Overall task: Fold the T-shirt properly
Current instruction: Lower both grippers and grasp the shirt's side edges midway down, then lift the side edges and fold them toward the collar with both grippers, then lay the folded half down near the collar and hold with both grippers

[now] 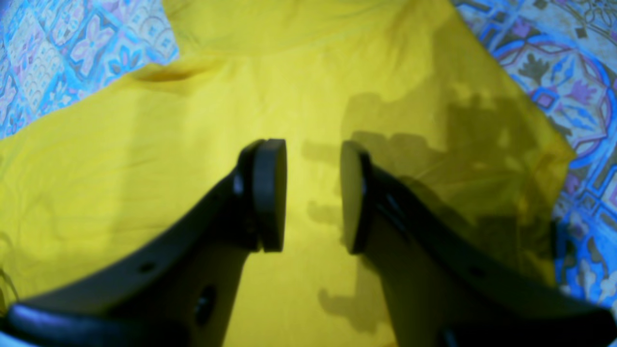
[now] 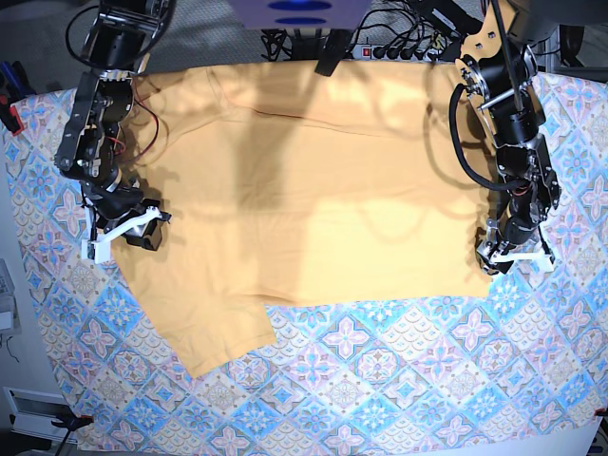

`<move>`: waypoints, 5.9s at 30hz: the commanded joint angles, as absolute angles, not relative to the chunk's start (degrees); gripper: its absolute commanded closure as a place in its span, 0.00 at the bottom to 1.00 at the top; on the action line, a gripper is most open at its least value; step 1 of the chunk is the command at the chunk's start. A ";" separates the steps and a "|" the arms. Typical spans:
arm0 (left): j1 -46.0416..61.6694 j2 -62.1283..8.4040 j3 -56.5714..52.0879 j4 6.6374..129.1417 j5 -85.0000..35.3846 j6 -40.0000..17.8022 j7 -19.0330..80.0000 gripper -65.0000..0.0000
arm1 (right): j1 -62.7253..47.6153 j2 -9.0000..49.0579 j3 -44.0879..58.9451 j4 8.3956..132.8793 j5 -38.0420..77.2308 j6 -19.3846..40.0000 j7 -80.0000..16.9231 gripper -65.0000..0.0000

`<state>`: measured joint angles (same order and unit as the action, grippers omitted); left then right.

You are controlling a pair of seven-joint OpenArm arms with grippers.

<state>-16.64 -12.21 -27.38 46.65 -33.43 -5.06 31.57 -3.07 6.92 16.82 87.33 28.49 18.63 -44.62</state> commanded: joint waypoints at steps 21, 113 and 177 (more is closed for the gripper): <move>-16.04 -10.15 -21.58 46.73 -33.80 -5.05 34.42 1.00 | -1.80 7.43 16.75 87.87 29.05 19.03 -43.03 0.72; 11.56 -11.65 -21.93 85.93 -41.54 -5.14 39.34 1.00 | 12.00 23.52 5.14 49.01 17.80 29.93 -11.56 0.99; 30.64 -12.53 -28.97 92.70 -46.29 -8.75 44.79 0.64 | -16.13 19.56 17.54 80.57 17.63 30.02 -19.12 0.99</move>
<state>30.48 -11.92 -28.82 91.66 -45.36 -8.21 45.39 -16.49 18.57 17.15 79.83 16.91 30.17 -20.62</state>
